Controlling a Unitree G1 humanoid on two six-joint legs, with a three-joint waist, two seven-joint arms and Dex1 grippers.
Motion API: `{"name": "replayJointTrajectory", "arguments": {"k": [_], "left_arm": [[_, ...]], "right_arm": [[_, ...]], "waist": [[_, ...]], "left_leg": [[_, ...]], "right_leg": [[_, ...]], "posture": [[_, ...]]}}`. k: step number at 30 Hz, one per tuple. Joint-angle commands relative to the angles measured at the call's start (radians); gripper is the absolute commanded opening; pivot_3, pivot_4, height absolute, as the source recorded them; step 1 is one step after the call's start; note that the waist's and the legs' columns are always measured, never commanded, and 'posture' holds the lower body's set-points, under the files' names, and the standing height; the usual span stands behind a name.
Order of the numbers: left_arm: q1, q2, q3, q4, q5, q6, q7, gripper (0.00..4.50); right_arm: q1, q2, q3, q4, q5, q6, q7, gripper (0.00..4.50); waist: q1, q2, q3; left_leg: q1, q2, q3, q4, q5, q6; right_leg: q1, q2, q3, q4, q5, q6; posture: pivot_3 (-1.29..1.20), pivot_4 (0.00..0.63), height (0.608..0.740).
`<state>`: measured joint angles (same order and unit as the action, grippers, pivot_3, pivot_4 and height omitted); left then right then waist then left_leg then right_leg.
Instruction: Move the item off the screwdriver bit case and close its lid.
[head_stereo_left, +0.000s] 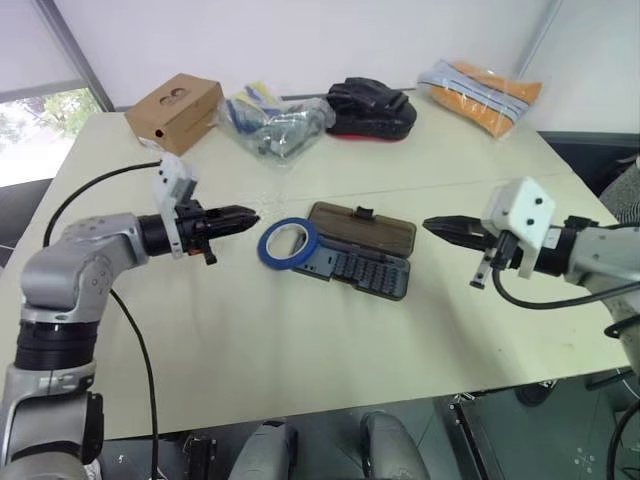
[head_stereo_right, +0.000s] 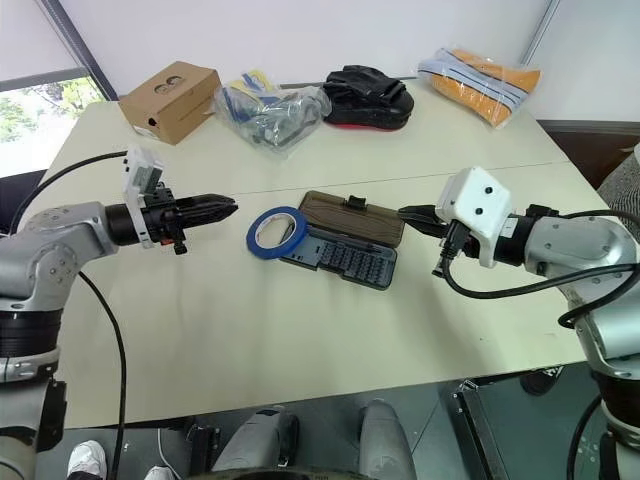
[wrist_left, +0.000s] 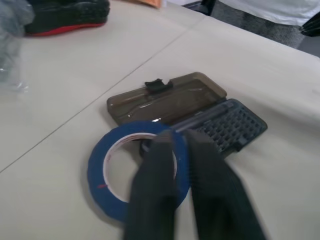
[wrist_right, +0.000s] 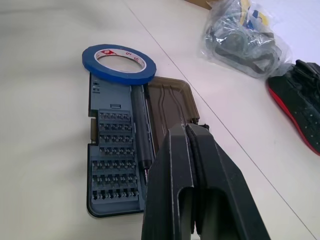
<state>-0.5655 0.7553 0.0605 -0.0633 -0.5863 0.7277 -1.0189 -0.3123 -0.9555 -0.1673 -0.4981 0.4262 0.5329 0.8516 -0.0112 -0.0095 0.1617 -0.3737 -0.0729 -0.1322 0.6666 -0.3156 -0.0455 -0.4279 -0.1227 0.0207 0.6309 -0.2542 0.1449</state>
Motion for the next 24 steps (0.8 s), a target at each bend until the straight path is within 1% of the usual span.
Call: {"name": "replayJointTrajectory", "arguments": {"k": [1, 4, 8, 9, 20, 24], "left_arm": [[-0.03, 0.045, -0.077, 0.033, 0.094, -0.119, -0.098, 2.83], [-0.053, 0.057, -0.125, 0.088, 0.141, -0.192, -0.173, 4.48], [-0.063, 0.058, -0.189, 0.17, 0.218, -0.315, -0.266, 4.48], [-0.067, 0.045, -0.198, 0.194, 0.23, -0.338, -0.274, 4.48], [-0.147, -0.127, -0.271, 0.517, 0.439, -0.657, -0.209, 4.48], [-0.165, -0.169, -0.295, 0.579, 0.492, -0.723, -0.199, 4.48]], "right_arm": [[-0.018, 0.012, -0.004, -0.032, -0.001, -0.012, -0.013, 0.0], [-0.016, 0.02, 0.007, -0.036, -0.008, -0.015, -0.022, 0.0], [-0.006, 0.035, 0.012, -0.054, -0.008, -0.007, -0.036, 0.0], [-0.003, 0.038, 0.013, -0.059, -0.01, -0.006, -0.04, 0.0], [0.013, 0.055, 0.016, -0.093, -0.013, 0.01, -0.088, 0.0], [0.019, 0.06, 0.013, -0.109, -0.016, 0.016, -0.103, 0.0]], "waist": [[0.0, 0.0, 0.0], [0.0, 0.0, 0.0], [0.0, 0.0, 0.0], [0.0, 0.0, 0.0], [0.0, 0.0, 0.0], [-0.001, 0.0, 0.0]], "left_leg": [[0.0, 0.0, 0.0, 0.0, 0.0, 0.0], [0.0, 0.0, 0.001, 0.0, 0.0, 0.0], [0.0, 0.0, 0.002, 0.0, 0.0, 0.0], [0.0, 0.0, 0.002, 0.0, 0.0, 0.0], [-0.001, 0.0, 0.003, 0.001, 0.0, 0.0], [-0.001, -0.001, 0.003, 0.001, 0.0, 0.0]], "right_leg": [[0.0, 0.0, 0.0, 0.0, 0.0, 0.0], [0.0, 0.0, 0.0, 0.0, 0.0, 0.0], [0.0, 0.0, 0.0, 0.0, 0.0, 0.0], [0.0, 0.0, 0.0, 0.0, 0.0, 0.0], [0.0, 0.0, -0.001, 0.0, 0.0, 0.0], [0.0, 0.0, -0.001, 0.0, 0.0, 0.0]], "posture": [[0.0, 0.15, 0.74], [0.0, 0.15, 0.74], [0.0, 0.15, 0.74], [0.0, 0.15, 0.74], [0.0, 0.15, 0.74], [0.0, 0.15, 0.74]]}}
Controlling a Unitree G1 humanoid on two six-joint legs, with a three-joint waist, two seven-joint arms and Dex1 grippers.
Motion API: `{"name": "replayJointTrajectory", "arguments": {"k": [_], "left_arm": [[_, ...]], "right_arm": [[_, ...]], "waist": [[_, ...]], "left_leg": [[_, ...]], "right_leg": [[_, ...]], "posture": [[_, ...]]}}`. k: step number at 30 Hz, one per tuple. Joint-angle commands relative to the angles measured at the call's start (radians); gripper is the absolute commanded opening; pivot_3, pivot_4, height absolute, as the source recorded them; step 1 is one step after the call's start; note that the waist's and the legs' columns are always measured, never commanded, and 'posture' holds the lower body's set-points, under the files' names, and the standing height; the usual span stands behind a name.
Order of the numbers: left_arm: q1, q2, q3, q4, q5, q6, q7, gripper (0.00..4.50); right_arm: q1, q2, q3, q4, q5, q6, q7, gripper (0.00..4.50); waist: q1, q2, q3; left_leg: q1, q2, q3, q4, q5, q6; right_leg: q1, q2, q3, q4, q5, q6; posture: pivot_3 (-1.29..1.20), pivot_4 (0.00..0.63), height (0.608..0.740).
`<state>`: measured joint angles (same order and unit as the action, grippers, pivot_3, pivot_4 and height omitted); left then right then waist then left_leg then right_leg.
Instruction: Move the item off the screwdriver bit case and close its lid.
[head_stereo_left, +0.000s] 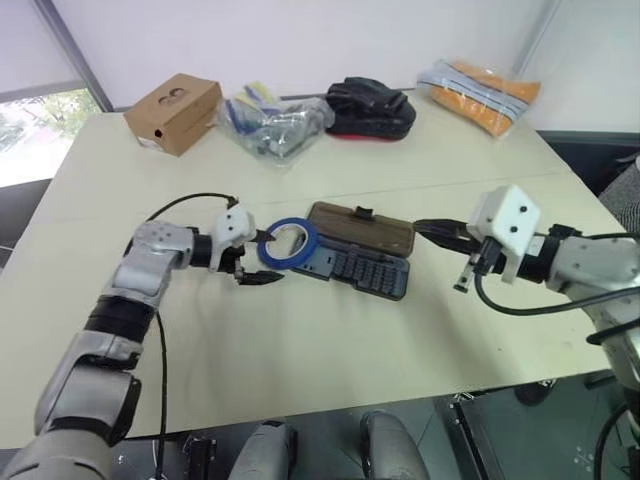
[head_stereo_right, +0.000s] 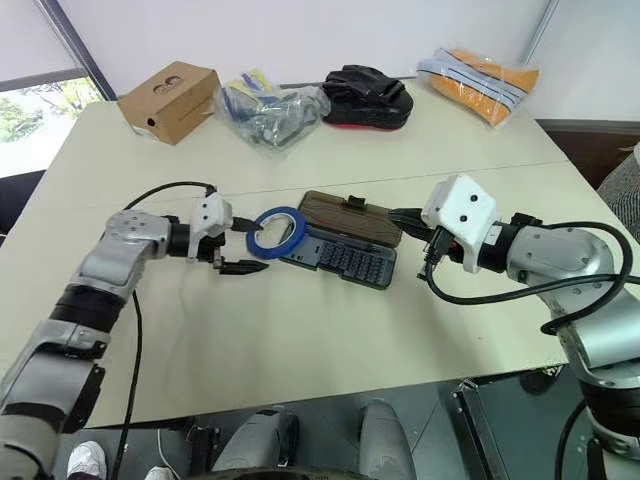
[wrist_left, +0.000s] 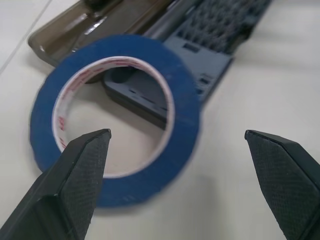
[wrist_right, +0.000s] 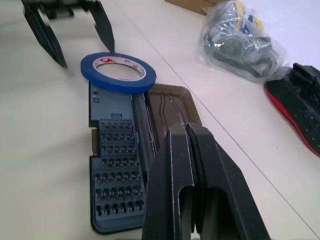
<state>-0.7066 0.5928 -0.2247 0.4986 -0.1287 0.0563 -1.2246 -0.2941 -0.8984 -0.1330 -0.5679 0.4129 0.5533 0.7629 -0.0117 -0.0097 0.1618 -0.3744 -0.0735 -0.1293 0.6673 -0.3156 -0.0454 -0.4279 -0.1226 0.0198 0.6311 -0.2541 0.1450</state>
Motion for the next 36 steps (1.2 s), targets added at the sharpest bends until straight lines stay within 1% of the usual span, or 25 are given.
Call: {"name": "replayJointTrajectory", "arguments": {"k": [1, 5, 9, 12, 17, 19, 24, 27, 32, 36], "left_arm": [[-0.027, -0.012, -0.012, 0.032, 0.049, -0.072, 0.012, 4.48], [-0.04, -0.037, -0.026, 0.103, 0.104, -0.145, 0.042, 4.48], [-0.051, -0.056, -0.029, 0.152, 0.13, -0.186, 0.056, 4.48], [-0.059, -0.07, -0.026, 0.182, 0.136, -0.197, 0.066, 3.67], [-0.053, -0.081, -0.026, 0.22, 0.139, -0.188, 0.058, 1.3], [-0.054, -0.085, -0.027, 0.236, 0.144, -0.188, 0.063, 0.5], [-0.056, -0.08, -0.014, 0.253, 0.143, -0.175, 0.084, 0.5], [-0.056, -0.07, 0.028, 0.225, 0.109, -0.116, 0.109, 0.5], [-0.027, -0.044, 0.126, 0.11, 0.047, 0.037, 0.185, 0.5], [0.033, 0.008, 0.229, -0.022, 0.016, 0.171, 0.301, 0.5]], "right_arm": [[0.003, 0.004, -0.023, -0.043, -0.003, -0.003, -0.017, 0.0], [0.009, 0.005, -0.03, -0.051, -0.005, 0.0, -0.027, 0.0], [0.011, 0.004, -0.032, -0.053, -0.011, -0.001, -0.032, 0.0], [0.011, 0.005, -0.031, -0.051, -0.014, -0.002, -0.036, 0.0], [0.013, 0.004, -0.032, -0.054, -0.015, 0.0, -0.041, 0.0], [0.015, 0.005, -0.033, -0.055, -0.015, 0.0, -0.041, 0.0], [0.018, 0.005, -0.036, -0.058, -0.015, 0.004, -0.042, 0.0], [0.017, 0.006, -0.033, -0.057, -0.015, 0.005, -0.043, 0.0], [0.015, 0.012, -0.024, -0.06, -0.01, 0.009, -0.043, 0.0], [0.005, 0.022, -0.008, -0.049, -0.007, 0.004, -0.035, 0.0]], "waist": [[0.0, 0.0, 0.0], [0.0, 0.0, 0.0], [0.001, 0.0, 0.0], [0.002, 0.0, 0.0], [-0.001, 0.0, 0.0], [-0.003, 0.0, -0.001], [-0.002, 0.0, -0.001], [-0.004, 0.0, -0.001], [-0.01, 0.0, -0.001], [-0.007, 0.0, -0.001]], "left_leg": [[0.0, 0.0, 0.0, 0.0, 0.0, 0.0], [0.0, 0.0, 0.0, 0.0, 0.0, 0.0], [0.0, 0.0, 0.0, 0.001, 0.0, 0.0], [0.0, 0.0, 0.0, 0.001, 0.0, 0.0], [0.001, 0.0, 0.0, 0.001, 0.0, 0.0], [0.001, 0.0, 0.0, 0.001, 0.0, 0.0], [0.001, 0.0, 0.0, 0.001, 0.0, 0.0], [0.002, 0.0, 0.0, 0.001, 0.0, 0.0], [0.002, 0.0, 0.0, 0.001, 0.0, 0.0], [0.001, 0.0, -0.002, 0.001, 0.0, 0.0]], "right_leg": [[0.0, 0.0, 0.0, 0.0, 0.0, 0.0], [0.0, 0.0, 0.0, 0.0, 0.0, 0.0], [0.0, 0.0, 0.0, 0.0, 0.0, 0.0], [0.001, 0.0, 0.0, 0.0, 0.0, 0.0], [0.001, 0.0, 0.0, 0.001, 0.0, 0.0], [0.001, 0.0, 0.0, 0.001, 0.0, 0.0], [0.001, 0.0, 0.0, 0.001, 0.0, 0.0], [0.001, 0.0, 0.0, 0.002, 0.0, 0.0], [0.001, 0.001, 0.0, 0.002, 0.0, 0.0], [0.0, 0.0, 0.0, 0.002, 0.0, 0.0]], "posture": [[0.0, 0.15, 0.74], [0.0, 0.15, 0.74], [0.0, 0.15, 0.74], [0.0, 0.15, 0.74], [0.0, 0.15, 0.74], [0.0, 0.15, 0.74], [0.0, 0.15, 0.74], [0.0, 0.15, 0.74], [0.0, 0.15, 0.74], [0.0, 0.15, 0.74]]}}
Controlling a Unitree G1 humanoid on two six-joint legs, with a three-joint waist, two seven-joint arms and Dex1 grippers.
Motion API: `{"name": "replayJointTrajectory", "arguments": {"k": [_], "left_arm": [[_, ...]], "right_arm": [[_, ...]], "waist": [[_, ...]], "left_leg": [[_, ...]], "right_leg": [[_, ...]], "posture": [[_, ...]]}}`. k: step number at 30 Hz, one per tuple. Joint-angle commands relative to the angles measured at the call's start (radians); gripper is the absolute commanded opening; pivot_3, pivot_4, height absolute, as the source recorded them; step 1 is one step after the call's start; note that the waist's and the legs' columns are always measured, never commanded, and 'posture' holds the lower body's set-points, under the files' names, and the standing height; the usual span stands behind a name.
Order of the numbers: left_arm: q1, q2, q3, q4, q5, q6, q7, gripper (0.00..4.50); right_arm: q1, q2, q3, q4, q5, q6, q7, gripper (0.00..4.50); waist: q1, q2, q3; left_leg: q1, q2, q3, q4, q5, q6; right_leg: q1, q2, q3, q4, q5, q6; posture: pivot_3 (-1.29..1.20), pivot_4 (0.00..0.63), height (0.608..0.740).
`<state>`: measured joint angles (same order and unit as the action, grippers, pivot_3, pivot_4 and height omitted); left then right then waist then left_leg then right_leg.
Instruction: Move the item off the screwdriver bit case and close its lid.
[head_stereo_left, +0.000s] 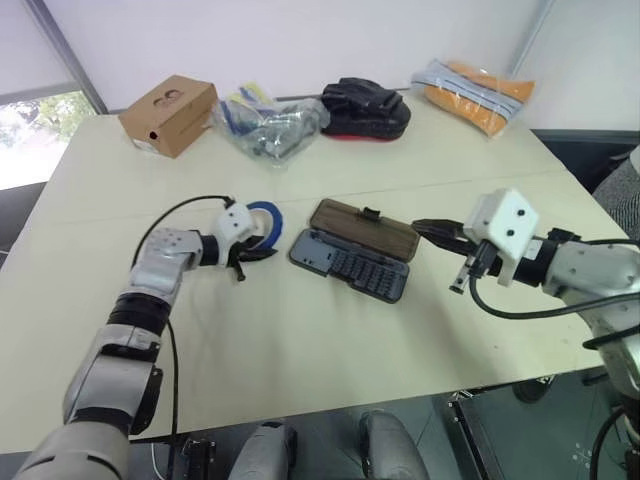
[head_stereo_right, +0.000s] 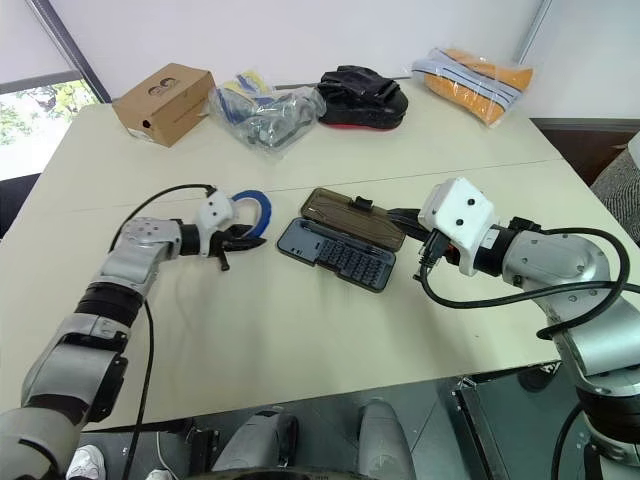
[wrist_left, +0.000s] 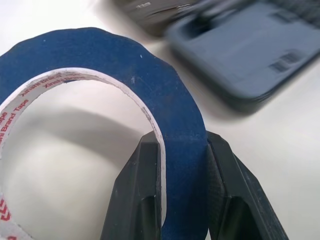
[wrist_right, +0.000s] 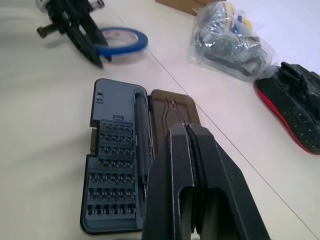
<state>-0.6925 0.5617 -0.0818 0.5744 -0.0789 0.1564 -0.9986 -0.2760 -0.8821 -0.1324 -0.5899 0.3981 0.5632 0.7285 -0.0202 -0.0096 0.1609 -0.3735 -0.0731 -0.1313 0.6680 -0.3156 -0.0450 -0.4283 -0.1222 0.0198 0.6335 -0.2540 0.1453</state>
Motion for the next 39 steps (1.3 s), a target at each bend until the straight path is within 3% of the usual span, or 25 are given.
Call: {"name": "replayJointTrajectory", "arguments": {"k": [1, 9, 19, 25, 33, 39], "left_arm": [[0.039, 0.052, 0.124, -0.125, -0.041, 0.112, 0.12, 0.5], [0.18, 0.096, 0.341, -0.186, -0.12, 0.332, 0.324, 0.5], [0.179, 0.155, 0.43, 0.059, -0.079, 0.245, 0.577, 0.5], [0.153, 0.163, 0.417, 0.167, -0.078, 0.246, 0.618, 0.5], [0.114, 0.166, 0.423, 0.232, -0.077, 0.222, 0.659, 4.43], [0.072, 0.142, 0.419, 0.16, -0.103, 0.188, 0.635, 4.43]], "right_arm": [[-0.02, 0.011, 0.003, -0.019, 0.006, -0.011, 0.004, 0.0], [-0.081, 0.043, 0.067, 0.041, -0.015, -0.045, 0.031, 0.0], [-0.109, 0.06, 0.096, 0.064, -0.026, -0.059, 0.05, 0.0], [-0.098, 0.058, 0.089, 0.054, -0.028, -0.055, 0.042, 0.0], [-0.079, 0.059, 0.078, 0.035, -0.028, -0.049, 0.028, 0.0], [-0.069, 0.061, 0.072, 0.042, -0.038, -0.053, 0.01, 0.0]], "waist": [[0.002, 0.0, 0.0], [0.005, 0.0, 0.0], [0.006, 0.0, 0.0], [0.007, 0.0, 0.0], [0.01, 0.001, -0.001], [0.01, 0.0, -0.001]], "left_leg": [[0.0, 0.0, -0.001, 0.0, 0.0, 0.0], [0.0, 0.0, -0.002, 0.0, 0.0, 0.0], [0.0, 0.0, -0.002, 0.0, 0.0, -0.001], [0.0, 0.0, -0.002, -0.001, 0.0, -0.001], [0.0, -0.001, -0.002, 0.0, 0.0, -0.001], [0.0, -0.001, -0.002, 0.0, 0.0, -0.001]], "right_leg": [[0.0, 0.0, 0.0, 0.0, 0.0, 0.0], [0.0, 0.0, 0.0, 0.0, 0.0, 0.0], [0.0, 0.0, 0.0, 0.0, 0.0, 0.0], [0.0, -0.001, 0.0, 0.0, 0.0, 0.0], [0.0, -0.002, 0.0, 0.0, 0.0, 0.0], [0.0, -0.002, 0.0, 0.001, 0.0, 0.0]], "posture": [[0.0, 0.15, 0.74], [0.0, 0.15, 0.74], [0.0, 0.15, 0.74], [0.0, 0.15, 0.74], [0.0, 0.15, 0.74], [0.0, 0.15, 0.74]]}}
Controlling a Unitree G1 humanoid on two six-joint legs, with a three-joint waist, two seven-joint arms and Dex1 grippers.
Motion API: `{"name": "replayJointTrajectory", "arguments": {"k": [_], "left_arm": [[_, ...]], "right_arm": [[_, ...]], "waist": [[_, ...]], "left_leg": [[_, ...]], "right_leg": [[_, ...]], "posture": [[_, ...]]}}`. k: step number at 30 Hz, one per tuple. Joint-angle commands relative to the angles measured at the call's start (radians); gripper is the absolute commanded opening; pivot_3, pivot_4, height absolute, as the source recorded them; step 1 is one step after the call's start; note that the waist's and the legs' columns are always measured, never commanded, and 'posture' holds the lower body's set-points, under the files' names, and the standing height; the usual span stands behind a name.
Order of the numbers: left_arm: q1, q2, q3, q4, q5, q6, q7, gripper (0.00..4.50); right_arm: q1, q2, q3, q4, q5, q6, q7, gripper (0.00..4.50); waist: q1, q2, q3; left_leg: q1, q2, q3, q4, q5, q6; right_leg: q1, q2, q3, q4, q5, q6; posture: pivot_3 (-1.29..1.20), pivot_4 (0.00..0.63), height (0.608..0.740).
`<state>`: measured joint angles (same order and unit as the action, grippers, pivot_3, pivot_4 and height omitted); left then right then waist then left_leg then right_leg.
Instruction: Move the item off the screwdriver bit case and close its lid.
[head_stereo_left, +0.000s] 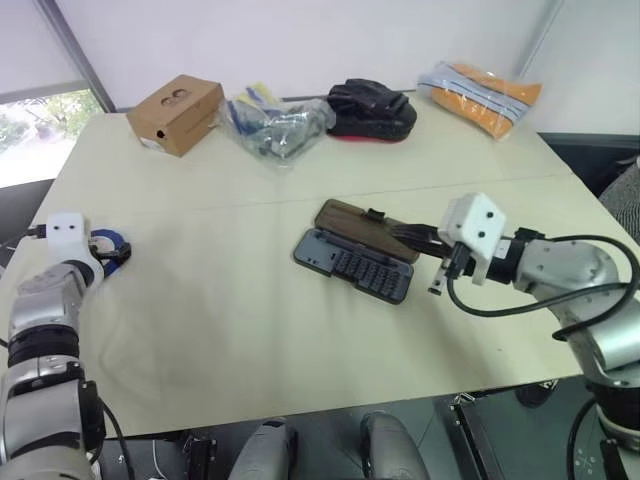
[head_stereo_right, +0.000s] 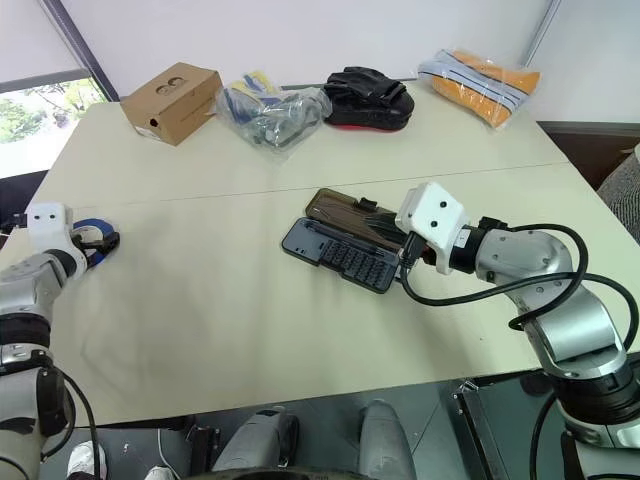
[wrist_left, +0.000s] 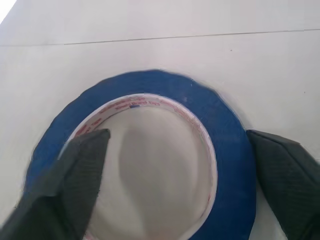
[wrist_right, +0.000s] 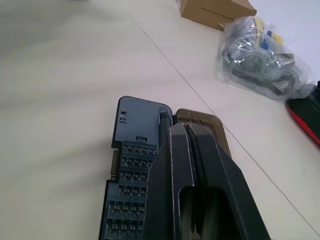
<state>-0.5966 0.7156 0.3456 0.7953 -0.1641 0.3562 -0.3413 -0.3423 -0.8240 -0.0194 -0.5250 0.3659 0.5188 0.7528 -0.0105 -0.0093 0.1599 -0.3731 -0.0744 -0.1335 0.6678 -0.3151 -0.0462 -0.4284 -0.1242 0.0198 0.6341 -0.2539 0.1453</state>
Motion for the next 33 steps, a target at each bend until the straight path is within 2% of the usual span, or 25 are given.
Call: {"name": "replayJointTrajectory", "arguments": {"k": [1, 5, 9, 12, 15, 19, 24, 29, 33], "left_arm": [[-0.034, -0.022, -0.008, -0.094, -0.034, 0.005, -0.037, 4.43], [-0.042, -0.085, -0.065, -0.301, -0.129, 0.108, -0.205, 4.43], [-0.035, -0.135, -0.121, -0.454, -0.196, 0.211, -0.298, 4.43], [-0.029, -0.172, -0.177, -0.539, -0.227, 0.225, -0.372, 4.5], [-0.022, -0.195, -0.269, -0.597, -0.248, 0.245, -0.485, 4.5], [-0.04, -0.211, -0.306, -0.609, -0.26, 0.26, -0.537, 4.5], [-0.054, -0.229, -0.327, -0.6, -0.243, 0.23, -0.542, 4.5], [-0.047, -0.233, -0.332, -0.599, -0.233, 0.219, -0.541, 4.5], [-0.044, -0.229, -0.331, -0.595, -0.226, 0.213, -0.543, 4.5]], "right_arm": [[-0.004, 0.005, -0.041, -0.017, -0.009, -0.007, -0.021, 0.0], [-0.026, 0.038, -0.042, 0.038, -0.037, 0.008, -0.083, 0.0], [-0.053, 0.066, -0.043, 0.101, -0.057, 0.057, -0.141, 0.0], [-0.069, 0.083, -0.038, 0.141, -0.047, 0.091, -0.15, 0.89], [-0.121, 0.127, -0.003, 0.238, -0.079, 0.097, -0.185, 2.47], [-0.192, 0.206, -0.002, 0.336, -0.101, 0.155, -0.265, 4.47], [-0.31, 0.318, 0.002, 0.461, -0.198, 0.328, -0.475, 4.47], [-0.395, 0.359, 0.051, 0.509, -0.287, 0.55, -0.585, 4.47], [-0.448, 0.411, 0.013, 0.511, -0.278, 0.731, -0.621, 4.47]], "waist": [[0.001, 0.0, 0.0], [0.002, -0.003, -0.001], [-0.007, -0.003, -0.001], [-0.01, -0.003, -0.001], [-0.01, -0.003, -0.001], [-0.009, -0.003, -0.001], [-0.01, -0.003, -0.001], [-0.009, -0.003, -0.001], [-0.011, -0.003, -0.001]], "left_leg": [[0.0, 0.0, 0.0, 0.0, 0.0, 0.0], [-0.002, 0.0, -0.001, 0.001, 0.0, 0.0], [-0.001, 0.0, 0.0, 0.001, 0.0, 0.0], [-0.001, 0.0, 0.0, 0.0, 0.0, 0.0], [-0.001, 0.0, 0.001, 0.0, 0.0, 0.0], [-0.001, 0.0, 0.001, 0.0, 0.0, -0.001], [-0.001, 0.0, 0.001, 0.0, 0.001, -0.001], [-0.002, 0.0, 0.0, -0.001, 0.001, -0.001], [-0.002, 0.0, 0.0, -0.001, 0.001, -0.001]], "right_leg": [[0.0, 0.0, 0.0, 0.0, 0.0, 0.0], [0.0, 0.0, -0.001, 0.0, 0.0, 0.0], [0.0, 0.0, 0.0, 0.0, 0.0, 0.0], [-0.001, 0.0, 0.0, 0.0, 0.0, 0.0], [-0.001, 0.0, 0.0, 0.0, 0.0, 0.0], [-0.001, 0.0, 0.0, 0.0, 0.0, 0.0], [-0.002, 0.0, 0.0, 0.0, 0.0, 0.0], [-0.002, 0.0, 0.0, 0.0, 0.0, 0.0], [-0.003, 0.0, 0.0, 0.0, 0.0, 0.0]], "posture": [[0.0, 0.15, 0.74], [0.0, 0.15, 0.74], [0.0, 0.15, 0.74], [0.0, 0.15, 0.74], [0.0, 0.15, 0.74], [0.0, 0.15, 0.74], [0.0, 0.15, 0.74], [0.0, 0.15, 0.74], [0.0, 0.15, 0.74]]}}
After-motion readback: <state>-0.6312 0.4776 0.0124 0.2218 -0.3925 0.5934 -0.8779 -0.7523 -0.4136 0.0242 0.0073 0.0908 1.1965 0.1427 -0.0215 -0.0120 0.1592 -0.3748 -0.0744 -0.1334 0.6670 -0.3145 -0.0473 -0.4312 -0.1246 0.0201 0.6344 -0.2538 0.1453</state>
